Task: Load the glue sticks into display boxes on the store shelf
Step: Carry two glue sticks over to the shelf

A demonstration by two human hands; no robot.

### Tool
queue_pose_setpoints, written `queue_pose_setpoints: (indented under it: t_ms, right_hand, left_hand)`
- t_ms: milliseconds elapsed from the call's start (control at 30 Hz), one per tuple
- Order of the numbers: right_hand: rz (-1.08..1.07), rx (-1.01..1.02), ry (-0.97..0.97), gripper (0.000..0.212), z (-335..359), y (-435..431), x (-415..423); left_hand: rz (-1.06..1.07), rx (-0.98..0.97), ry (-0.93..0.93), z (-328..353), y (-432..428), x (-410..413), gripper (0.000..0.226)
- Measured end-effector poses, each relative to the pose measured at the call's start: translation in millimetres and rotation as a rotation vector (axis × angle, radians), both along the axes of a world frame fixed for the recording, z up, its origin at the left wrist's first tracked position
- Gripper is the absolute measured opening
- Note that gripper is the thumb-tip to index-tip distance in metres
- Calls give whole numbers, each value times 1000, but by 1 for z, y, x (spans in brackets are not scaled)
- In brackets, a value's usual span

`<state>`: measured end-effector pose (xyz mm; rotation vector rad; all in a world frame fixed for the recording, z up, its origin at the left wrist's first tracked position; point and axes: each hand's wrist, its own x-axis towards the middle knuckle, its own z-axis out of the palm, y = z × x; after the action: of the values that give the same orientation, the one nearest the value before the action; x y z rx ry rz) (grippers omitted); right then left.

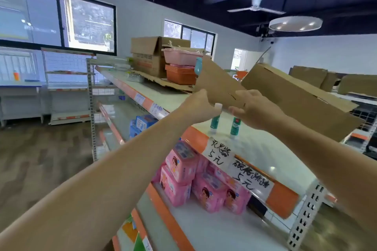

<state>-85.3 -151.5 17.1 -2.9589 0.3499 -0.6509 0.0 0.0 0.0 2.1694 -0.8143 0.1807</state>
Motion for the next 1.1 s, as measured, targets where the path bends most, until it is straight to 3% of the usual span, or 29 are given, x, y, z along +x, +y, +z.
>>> queue_pose_setpoints:
  t_ms: [200, 400, 633, 1000, 1100]
  right_hand:
    - [55, 70, 72, 40, -11, -6, 8]
    - [129, 203, 67, 25, -18, -2, 11]
    - [161, 250, -83, 33, -3, 22, 10]
    - [346, 441, -158, 37, -16, 173, 38]
    - [367, 405, -149, 35, -26, 228, 53]
  left_hand:
    - [-66, -21, 193, -13, -17, 12, 61]
    - [-50, 6, 35, -21, -20, 12, 17]
    - [52, -160, -21, -7, 10, 10, 18]
    - [167, -203, -42, -10, 180, 8, 22]
    - [216, -219, -21, -21, 243, 13, 21]
